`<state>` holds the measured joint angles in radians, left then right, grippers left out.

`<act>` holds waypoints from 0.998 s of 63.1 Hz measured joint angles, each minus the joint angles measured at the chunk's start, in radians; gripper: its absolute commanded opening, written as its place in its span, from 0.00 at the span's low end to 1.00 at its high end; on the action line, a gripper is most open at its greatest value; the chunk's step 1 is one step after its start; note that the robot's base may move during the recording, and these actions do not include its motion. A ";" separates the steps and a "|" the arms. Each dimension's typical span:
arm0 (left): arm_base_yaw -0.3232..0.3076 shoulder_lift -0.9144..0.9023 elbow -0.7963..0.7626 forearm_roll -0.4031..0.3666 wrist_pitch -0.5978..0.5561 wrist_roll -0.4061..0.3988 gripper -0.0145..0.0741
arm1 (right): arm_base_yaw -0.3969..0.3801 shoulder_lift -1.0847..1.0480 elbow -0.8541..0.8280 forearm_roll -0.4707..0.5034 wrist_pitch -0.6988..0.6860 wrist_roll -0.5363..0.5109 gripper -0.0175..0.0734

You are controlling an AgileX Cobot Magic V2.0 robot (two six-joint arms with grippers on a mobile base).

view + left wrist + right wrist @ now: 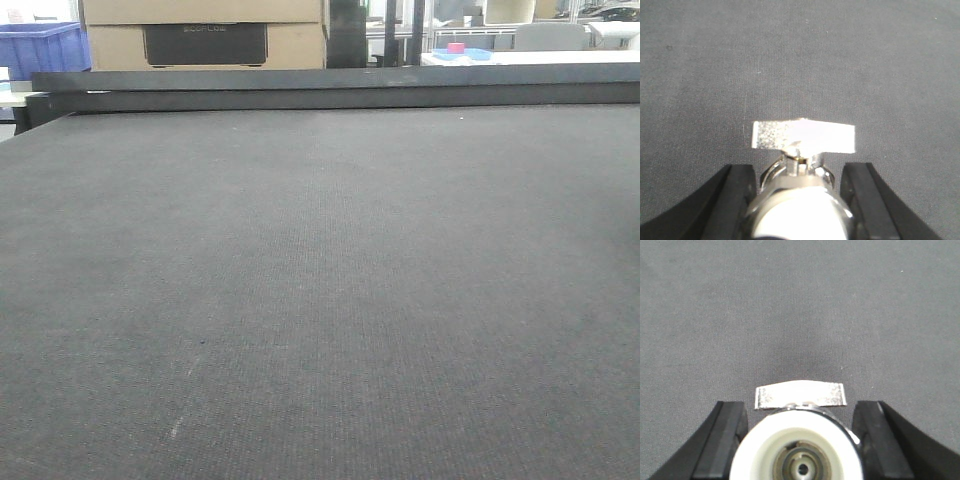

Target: Place valve from conveyor to right shelf box

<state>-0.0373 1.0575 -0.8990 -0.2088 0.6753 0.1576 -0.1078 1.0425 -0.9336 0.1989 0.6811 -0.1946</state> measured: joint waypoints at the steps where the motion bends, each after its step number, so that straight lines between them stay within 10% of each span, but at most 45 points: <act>1: 0.000 0.000 0.000 0.000 0.000 0.000 0.04 | 0.000 0.000 0.000 0.000 0.000 0.000 0.01; 63: -0.002 0.000 0.000 0.000 -0.174 0.000 0.04 | 0.000 0.000 0.000 0.002 0.000 0.000 0.01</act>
<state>-0.0389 1.0575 -0.8990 -0.2088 0.5016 0.1576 -0.1078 1.0425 -0.9336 0.2006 0.6811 -0.1946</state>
